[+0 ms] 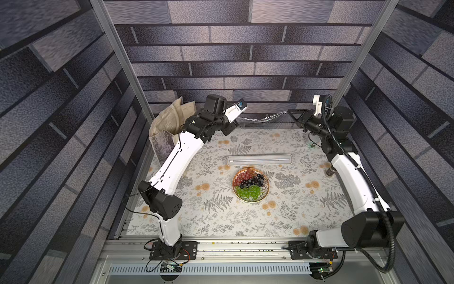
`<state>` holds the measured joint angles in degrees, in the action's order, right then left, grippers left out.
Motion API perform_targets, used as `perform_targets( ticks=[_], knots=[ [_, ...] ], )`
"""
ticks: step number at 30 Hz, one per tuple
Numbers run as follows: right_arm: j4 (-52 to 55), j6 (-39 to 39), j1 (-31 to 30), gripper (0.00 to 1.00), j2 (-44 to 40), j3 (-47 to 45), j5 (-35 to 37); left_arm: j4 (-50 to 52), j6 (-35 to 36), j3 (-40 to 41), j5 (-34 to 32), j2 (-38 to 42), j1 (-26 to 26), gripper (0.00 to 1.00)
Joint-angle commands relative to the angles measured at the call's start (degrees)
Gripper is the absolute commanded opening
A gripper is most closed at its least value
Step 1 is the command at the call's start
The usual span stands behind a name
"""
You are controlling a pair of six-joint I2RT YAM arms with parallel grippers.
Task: Wrap the plate with plastic wrap
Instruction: Pull the plastic wrap from the plastic wrap cutting box.
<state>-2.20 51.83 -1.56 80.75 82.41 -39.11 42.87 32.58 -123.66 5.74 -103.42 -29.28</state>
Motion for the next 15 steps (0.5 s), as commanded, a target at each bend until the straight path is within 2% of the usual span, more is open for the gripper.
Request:
perform_targets(
  ticks=[1,15],
  knots=[
    [-2.21,-0.23,0.46,0.00,-2.36,-0.36,-1.18,-2.95,0.21,-0.02,-0.36,3.60,-0.18,0.02],
    [-5.74,1.19,-0.54,0.00,1.31,-3.40,-1.71,-2.88,-0.56,0.56,-0.29,2.02,1.43,0.02]
  ],
)
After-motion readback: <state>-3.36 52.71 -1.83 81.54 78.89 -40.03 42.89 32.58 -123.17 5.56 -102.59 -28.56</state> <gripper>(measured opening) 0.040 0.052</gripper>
